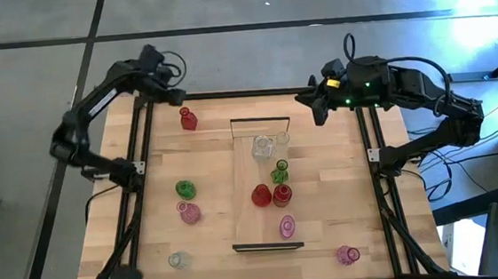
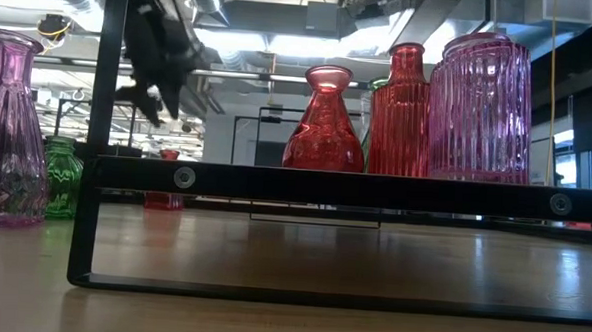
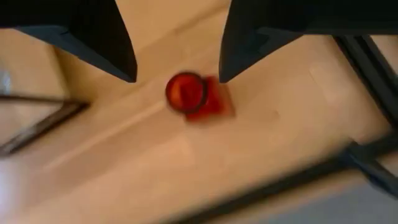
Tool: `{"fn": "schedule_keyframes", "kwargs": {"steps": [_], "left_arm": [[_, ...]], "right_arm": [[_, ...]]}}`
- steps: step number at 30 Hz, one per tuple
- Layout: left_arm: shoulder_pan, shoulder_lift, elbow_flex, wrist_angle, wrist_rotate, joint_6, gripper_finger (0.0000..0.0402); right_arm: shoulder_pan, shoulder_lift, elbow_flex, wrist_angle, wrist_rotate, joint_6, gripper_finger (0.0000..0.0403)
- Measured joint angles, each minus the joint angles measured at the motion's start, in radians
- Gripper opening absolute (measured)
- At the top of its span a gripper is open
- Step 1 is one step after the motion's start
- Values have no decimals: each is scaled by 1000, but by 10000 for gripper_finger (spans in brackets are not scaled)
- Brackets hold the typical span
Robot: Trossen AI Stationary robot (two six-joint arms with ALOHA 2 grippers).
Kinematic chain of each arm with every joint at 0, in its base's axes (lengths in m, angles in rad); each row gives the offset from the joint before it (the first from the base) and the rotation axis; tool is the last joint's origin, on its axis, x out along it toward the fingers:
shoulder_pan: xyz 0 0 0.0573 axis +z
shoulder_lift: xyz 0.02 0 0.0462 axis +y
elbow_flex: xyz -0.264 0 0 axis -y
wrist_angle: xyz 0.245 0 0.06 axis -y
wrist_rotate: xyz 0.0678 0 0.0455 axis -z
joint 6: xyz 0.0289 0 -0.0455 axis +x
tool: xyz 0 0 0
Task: Sort vases onto shelf
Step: Put the red vase aligned with the other red vases on the shelf
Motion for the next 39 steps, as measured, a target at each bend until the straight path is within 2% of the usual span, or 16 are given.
{"fn": "schedule_keyframes", "kwargs": {"steps": [5, 15, 22, 34, 39], "left_arm": [[-9, 85, 16, -67, -9, 31, 232], [-77, 96, 16, -20, -166, 31, 214], [-95, 103, 16, 22, -191, 2, 213], [-115, 228, 16, 5, -230, -43, 212], [-127, 235, 16, -12, -231, -45, 186]], "right_arm": [[0, 0, 0, -1, 14, 0, 85], [0, 0, 0, -7, 17, -9, 85], [0, 0, 0, -7, 26, -19, 85], [0, -4, 0, -7, 23, -19, 85], [0, -13, 0, -8, 15, -19, 85]]}}
